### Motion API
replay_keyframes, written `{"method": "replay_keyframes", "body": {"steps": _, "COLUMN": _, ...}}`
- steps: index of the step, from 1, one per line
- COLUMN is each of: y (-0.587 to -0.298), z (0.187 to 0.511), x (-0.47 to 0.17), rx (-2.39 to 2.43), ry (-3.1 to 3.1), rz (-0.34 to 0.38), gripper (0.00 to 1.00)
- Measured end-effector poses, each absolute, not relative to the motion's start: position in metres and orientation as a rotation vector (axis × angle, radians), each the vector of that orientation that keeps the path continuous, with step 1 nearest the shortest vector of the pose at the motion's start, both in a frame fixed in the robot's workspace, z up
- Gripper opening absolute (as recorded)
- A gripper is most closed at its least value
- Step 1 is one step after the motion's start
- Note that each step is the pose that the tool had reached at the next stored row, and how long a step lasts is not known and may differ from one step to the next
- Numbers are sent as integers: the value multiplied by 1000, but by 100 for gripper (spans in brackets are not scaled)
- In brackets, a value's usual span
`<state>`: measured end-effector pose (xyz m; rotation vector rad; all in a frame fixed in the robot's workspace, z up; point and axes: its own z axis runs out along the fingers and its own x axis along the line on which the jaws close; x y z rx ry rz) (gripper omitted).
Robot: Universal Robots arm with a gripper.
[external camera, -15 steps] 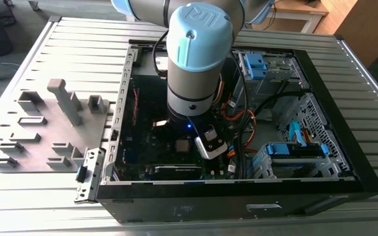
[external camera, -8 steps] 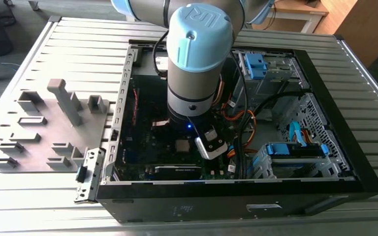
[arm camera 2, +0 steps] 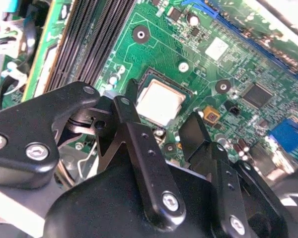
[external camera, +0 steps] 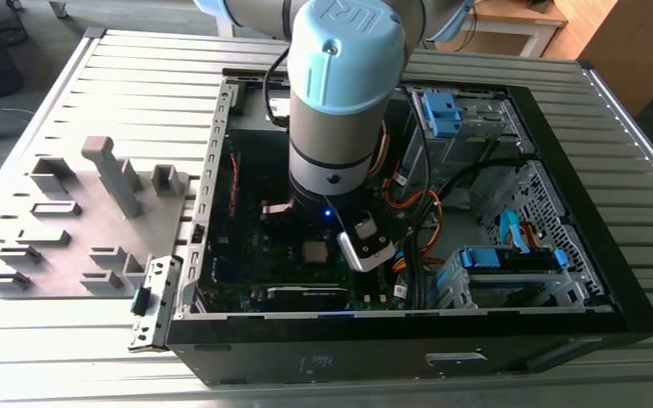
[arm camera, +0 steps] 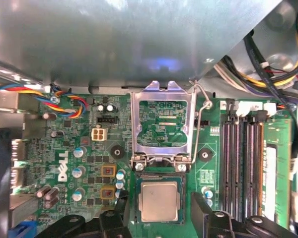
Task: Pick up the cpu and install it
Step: 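Place the cpu into insertion slot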
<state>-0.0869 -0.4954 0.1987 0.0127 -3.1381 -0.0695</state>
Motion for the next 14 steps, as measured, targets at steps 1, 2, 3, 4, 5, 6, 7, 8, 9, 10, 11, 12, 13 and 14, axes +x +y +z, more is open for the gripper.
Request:
{"method": "replay_keyframes", "body": {"steps": 1, "y": -495, "z": 201, "x": -87, "rx": 13, "ry": -3138, "rz": -70, "gripper": 60}}
{"method": "replay_keyframes", "body": {"steps": 2, "y": -495, "z": 203, "x": -87, "rx": 13, "ry": -3138, "rz": -70, "gripper": 60}}
{"method": "replay_keyframes", "body": {"steps": 3, "y": -495, "z": 205, "x": -87, "rx": 13, "ry": -3138, "rz": -70, "gripper": 60}}
{"method": "replay_keyframes", "body": {"steps": 4, "y": -495, "z": 207, "x": -87, "rx": 13, "ry": -3138, "rz": -70, "gripper": 60}}
{"method": "replay_keyframes", "body": {"steps": 5, "y": -495, "z": 210, "x": -87, "rx": 13, "ry": -3138, "rz": -70, "gripper": 60}}
{"method": "replay_keyframes", "body": {"steps": 6, "y": -495, "z": 212, "x": -87, "rx": 13, "ry": -3138, "rz": -70, "gripper": 60}}
{"method": "replay_keyframes", "body": {"steps": 7, "y": -495, "z": 214, "x": -87, "rx": 13, "ry": -3138, "rz": -70, "gripper": 60}}
{"method": "replay_keyframes", "body": {"steps": 8, "y": -495, "z": 216, "x": -87, "rx": 13, "ry": -3138, "rz": -70, "gripper": 60}}
{"method": "replay_keyframes", "body": {"steps": 9, "y": -495, "z": 218, "x": -87, "rx": 13, "ry": -3138, "rz": -70, "gripper": 60}}
{"method": "replay_keyframes", "body": {"steps": 10, "y": -495, "z": 218, "x": -87, "rx": 13, "ry": -3138, "rz": -70, "gripper": 60}}
{"method": "replay_keyframes", "body": {"steps": 11, "y": -495, "z": 218, "x": -87, "rx": 13, "ry": -3138, "rz": -70, "gripper": 60}}
{"method": "replay_keyframes", "body": {"steps": 12, "y": -495, "z": 220, "x": -87, "rx": 13, "ry": -3138, "rz": -70, "gripper": 60}}
{"method": "replay_keyframes", "body": {"steps": 13, "y": -495, "z": 222, "x": -87, "rx": 13, "ry": -3138, "rz": -70, "gripper": 60}}
{"method": "replay_keyframes", "body": {"steps": 14, "y": -495, "z": 222, "x": -87, "rx": 13, "ry": -3138, "rz": -70, "gripper": 60}}
